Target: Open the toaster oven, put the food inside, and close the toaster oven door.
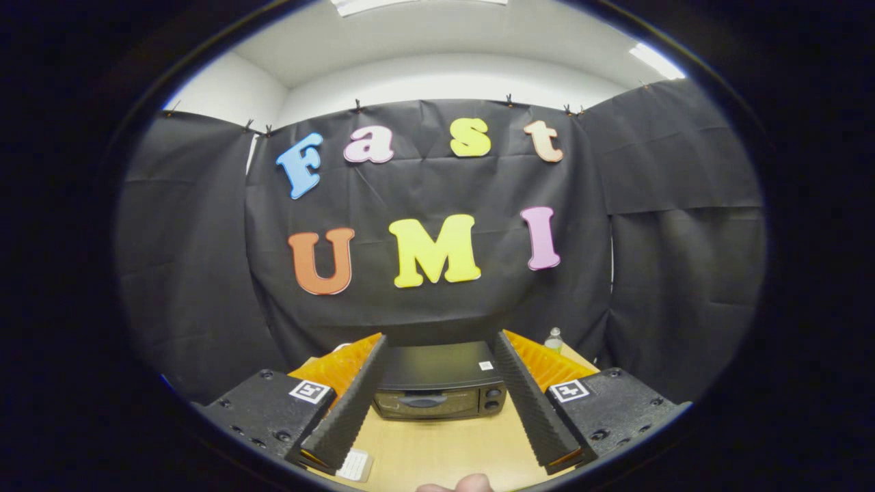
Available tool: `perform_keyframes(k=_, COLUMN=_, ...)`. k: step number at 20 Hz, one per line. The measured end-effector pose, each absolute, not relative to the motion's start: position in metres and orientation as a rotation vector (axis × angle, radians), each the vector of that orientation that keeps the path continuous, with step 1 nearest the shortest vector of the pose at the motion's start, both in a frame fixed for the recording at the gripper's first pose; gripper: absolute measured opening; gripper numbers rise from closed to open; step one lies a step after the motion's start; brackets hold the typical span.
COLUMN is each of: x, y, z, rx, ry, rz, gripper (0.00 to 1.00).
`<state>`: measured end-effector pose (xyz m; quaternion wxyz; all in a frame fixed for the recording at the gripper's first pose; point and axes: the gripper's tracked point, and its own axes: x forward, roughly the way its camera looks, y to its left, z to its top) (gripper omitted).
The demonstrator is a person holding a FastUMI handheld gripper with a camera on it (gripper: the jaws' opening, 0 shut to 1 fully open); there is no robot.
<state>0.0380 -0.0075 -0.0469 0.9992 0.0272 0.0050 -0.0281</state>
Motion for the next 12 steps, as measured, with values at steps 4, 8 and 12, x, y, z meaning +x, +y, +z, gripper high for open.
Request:
perform_keyframes(k=4, x=0.0385, y=-0.0119, z=-0.0465, rx=0.055, ry=0.016, rz=-0.06, gripper=1.0)
perform_keyframes(k=8, x=0.0388, y=-0.0159, z=-0.0452, rx=0.059, ry=0.017, rz=-0.066, gripper=1.0)
perform_keyframes(k=12, x=0.0399, y=-0.0149, z=-0.0445, rx=0.055, ry=0.015, rz=-0.06, gripper=1.0)
